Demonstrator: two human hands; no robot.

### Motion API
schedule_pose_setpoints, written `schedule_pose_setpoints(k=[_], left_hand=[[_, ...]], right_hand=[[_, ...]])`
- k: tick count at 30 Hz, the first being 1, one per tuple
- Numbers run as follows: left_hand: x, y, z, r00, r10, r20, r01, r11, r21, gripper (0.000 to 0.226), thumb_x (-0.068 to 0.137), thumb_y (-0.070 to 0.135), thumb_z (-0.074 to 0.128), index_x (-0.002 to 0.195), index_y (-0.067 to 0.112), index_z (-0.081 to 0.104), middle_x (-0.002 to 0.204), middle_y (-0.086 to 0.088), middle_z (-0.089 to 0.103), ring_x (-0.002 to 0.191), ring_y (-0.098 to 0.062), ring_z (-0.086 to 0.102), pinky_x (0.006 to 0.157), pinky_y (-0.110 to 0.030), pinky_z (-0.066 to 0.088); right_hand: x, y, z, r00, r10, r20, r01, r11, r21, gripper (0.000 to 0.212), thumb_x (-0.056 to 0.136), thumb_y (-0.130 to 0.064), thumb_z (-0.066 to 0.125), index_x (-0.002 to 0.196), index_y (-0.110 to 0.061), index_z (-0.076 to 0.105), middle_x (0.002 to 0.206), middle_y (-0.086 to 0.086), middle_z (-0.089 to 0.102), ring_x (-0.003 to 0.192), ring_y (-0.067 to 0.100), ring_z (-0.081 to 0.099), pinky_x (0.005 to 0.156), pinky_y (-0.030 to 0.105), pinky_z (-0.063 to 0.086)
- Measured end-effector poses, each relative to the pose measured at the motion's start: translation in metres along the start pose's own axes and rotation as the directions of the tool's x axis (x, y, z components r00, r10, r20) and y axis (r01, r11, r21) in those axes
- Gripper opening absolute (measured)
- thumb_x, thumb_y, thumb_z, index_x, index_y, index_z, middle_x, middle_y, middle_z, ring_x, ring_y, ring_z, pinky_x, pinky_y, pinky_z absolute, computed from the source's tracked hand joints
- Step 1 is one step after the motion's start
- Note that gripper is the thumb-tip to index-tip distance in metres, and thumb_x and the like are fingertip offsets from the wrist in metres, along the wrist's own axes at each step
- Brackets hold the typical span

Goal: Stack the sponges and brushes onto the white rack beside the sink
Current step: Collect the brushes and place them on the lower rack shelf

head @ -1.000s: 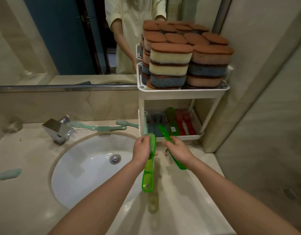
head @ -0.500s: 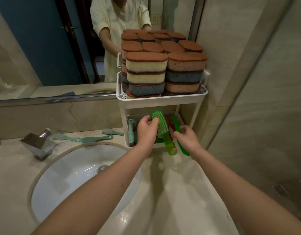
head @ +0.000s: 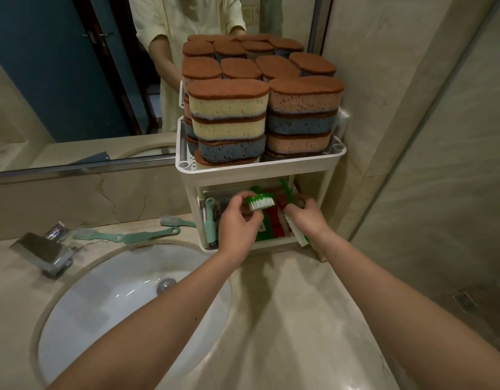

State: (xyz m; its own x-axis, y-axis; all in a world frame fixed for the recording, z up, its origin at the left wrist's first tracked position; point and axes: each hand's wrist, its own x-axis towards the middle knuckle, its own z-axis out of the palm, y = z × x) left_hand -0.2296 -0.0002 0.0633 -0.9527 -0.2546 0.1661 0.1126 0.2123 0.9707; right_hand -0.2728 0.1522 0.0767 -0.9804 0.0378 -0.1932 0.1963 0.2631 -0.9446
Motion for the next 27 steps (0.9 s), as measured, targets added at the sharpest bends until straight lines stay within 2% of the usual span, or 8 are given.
schedule_pose_setpoints(k=[2,6,10,13,16,19,23,27], left_hand=[[0.003,-0.008,0.000,0.998,0.028,0.049,-0.032,0.995,0.093,0.040,0.085,0.016,0.067,0.101,0.050,0.053,0.104,0.024,0.063,0.097,0.009,0.060,0.080,-0.016,0.051],[0.013,-0.018,0.006,0.990,0.049,0.133,-0.088,0.951,0.298,0.033,0.086,0.023,0.067,0.107,0.043,0.051,0.112,0.019,0.061,0.100,-0.001,0.060,0.083,-0.026,0.054],[0.021,-0.028,0.020,0.983,0.061,0.175,-0.128,0.906,0.403,0.030,0.086,0.027,0.068,0.112,0.033,0.053,0.121,0.007,0.059,0.101,-0.011,0.060,0.081,-0.030,0.055],[0.024,-0.037,0.030,0.973,0.067,0.221,-0.162,0.881,0.445,0.034,0.085,0.024,0.068,0.114,0.029,0.051,0.122,0.004,0.057,0.100,-0.014,0.059,0.078,-0.031,0.054],[0.027,-0.047,0.036,0.966,0.050,0.255,-0.166,0.874,0.457,0.037,0.085,0.022,0.067,0.116,0.027,0.047,0.124,0.002,0.054,0.099,-0.015,0.058,0.077,-0.028,0.051],[0.030,-0.054,0.038,0.956,0.058,0.288,-0.194,0.862,0.469,0.037,0.086,0.023,0.065,0.116,0.029,0.044,0.125,0.002,0.052,0.097,-0.014,0.058,0.075,-0.026,0.048],[0.034,-0.065,0.036,0.936,0.076,0.343,-0.259,0.809,0.527,0.038,0.086,0.024,0.065,0.116,0.029,0.042,0.129,0.002,0.047,0.085,-0.013,0.058,0.063,-0.022,0.042],[0.034,-0.070,0.039,0.926,0.059,0.374,-0.276,0.782,0.559,0.039,0.088,0.026,0.064,0.120,0.025,0.044,0.130,0.002,0.045,0.086,-0.016,0.059,0.066,-0.030,0.051]], right_hand=[[0.007,0.000,0.000,1.000,0.007,0.011,-0.008,1.000,0.007,0.052,0.089,-0.019,0.061,0.137,-0.017,0.044,0.100,-0.011,0.057,0.085,0.005,0.054,0.077,0.023,0.045],[0.021,0.002,0.000,0.999,0.014,0.032,-0.013,1.000,-0.006,0.046,0.088,-0.015,0.063,0.133,-0.020,0.051,0.111,-0.002,0.060,0.102,0.017,0.057,0.085,0.028,0.045],[0.034,0.005,0.003,1.000,-0.010,0.026,0.015,0.977,-0.211,0.041,0.093,-0.015,0.057,0.134,-0.021,0.053,0.127,0.006,0.061,0.118,0.026,0.056,0.095,0.032,0.046],[0.042,0.007,0.007,0.997,-0.054,0.059,0.073,0.923,-0.377,0.032,0.093,-0.019,0.057,0.126,-0.020,0.058,0.124,0.009,0.063,0.112,0.027,0.059,0.096,0.037,0.049],[0.048,0.010,0.010,0.993,-0.064,0.094,0.101,0.879,-0.467,0.029,0.094,-0.022,0.055,0.122,-0.017,0.058,0.120,0.010,0.063,0.109,0.028,0.059,0.094,0.038,0.050],[0.053,0.011,0.011,0.992,-0.047,0.121,0.100,0.873,-0.478,0.025,0.096,-0.019,0.051,0.118,-0.013,0.060,0.118,0.013,0.063,0.109,0.029,0.059,0.095,0.041,0.050],[0.057,0.009,0.010,0.996,-0.019,0.092,0.052,0.928,-0.369,0.024,0.095,-0.012,0.047,0.115,-0.012,0.061,0.114,0.011,0.064,0.103,0.027,0.060,0.092,0.042,0.052],[0.063,0.010,0.012,0.993,0.009,0.115,0.039,0.914,-0.403,0.020,0.096,-0.016,0.051,0.112,-0.014,0.062,0.112,0.010,0.065,0.102,0.024,0.061,0.093,0.041,0.052]])
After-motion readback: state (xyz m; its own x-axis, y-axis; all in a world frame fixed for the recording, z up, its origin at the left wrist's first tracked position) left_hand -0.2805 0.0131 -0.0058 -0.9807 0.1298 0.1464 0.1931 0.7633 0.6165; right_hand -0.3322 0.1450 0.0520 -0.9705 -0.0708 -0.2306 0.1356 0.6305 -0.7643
